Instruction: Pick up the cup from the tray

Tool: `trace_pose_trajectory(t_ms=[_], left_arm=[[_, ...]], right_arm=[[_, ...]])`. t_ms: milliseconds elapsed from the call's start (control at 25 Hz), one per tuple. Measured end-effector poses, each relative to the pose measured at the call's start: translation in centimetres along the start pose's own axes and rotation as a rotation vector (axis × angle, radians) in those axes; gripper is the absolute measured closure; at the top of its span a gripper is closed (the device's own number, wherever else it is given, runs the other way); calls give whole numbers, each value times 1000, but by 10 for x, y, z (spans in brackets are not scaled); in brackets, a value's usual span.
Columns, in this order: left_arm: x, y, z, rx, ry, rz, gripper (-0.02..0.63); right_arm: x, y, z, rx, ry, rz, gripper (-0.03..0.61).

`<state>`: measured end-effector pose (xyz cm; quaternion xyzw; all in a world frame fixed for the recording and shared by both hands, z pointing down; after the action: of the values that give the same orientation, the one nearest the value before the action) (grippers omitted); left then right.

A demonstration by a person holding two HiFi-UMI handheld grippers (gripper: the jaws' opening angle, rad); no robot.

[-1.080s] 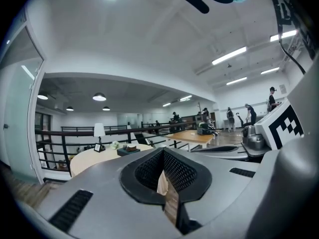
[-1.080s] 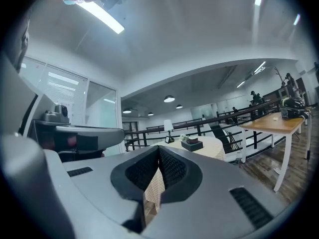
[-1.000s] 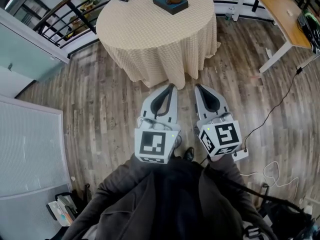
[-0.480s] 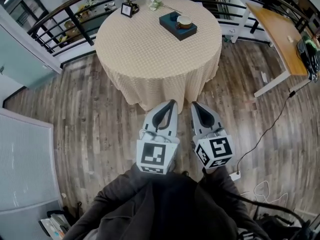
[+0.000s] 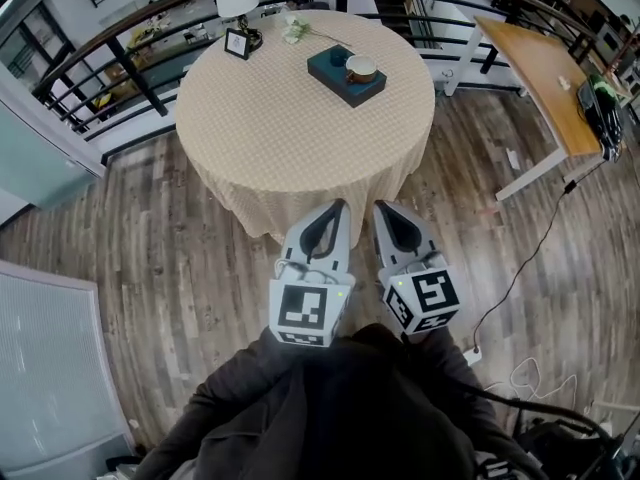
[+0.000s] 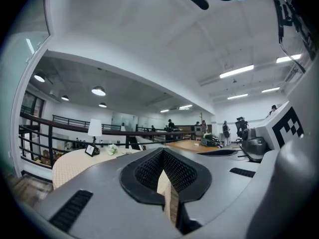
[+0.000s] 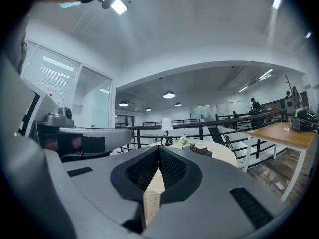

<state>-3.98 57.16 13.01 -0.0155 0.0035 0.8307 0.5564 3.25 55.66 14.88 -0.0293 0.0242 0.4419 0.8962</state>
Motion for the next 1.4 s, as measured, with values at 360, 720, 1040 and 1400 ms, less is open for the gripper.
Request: trace_pose_trajectory(t_ms=[360,720,1040,1400], left_arm=[[-56,9,22,24,44,43,607],[-143,28,31,18,84,12,607],[-217,37,29,-9,125,-16,607],[-284,24,10,-51,110,-39,607]], right_arm=[[-34,-44,4,14,8,46,575],[-98,-113,10,-23,15,28,575],[-144,-173,11,-61,25,-3,575],[-170,-232,-4,-60,-14,-46,575]])
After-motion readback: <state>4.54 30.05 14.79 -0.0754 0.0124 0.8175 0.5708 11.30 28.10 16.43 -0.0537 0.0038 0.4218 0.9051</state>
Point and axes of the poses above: the fingertips, and each gripper's own axes: x backward along the fingers, y to its left, z out of its underside, the point moved 2 cm from there along x, backward along the fingers, and after that the axes turned 1 degree about -z, right-handed, at the moved point
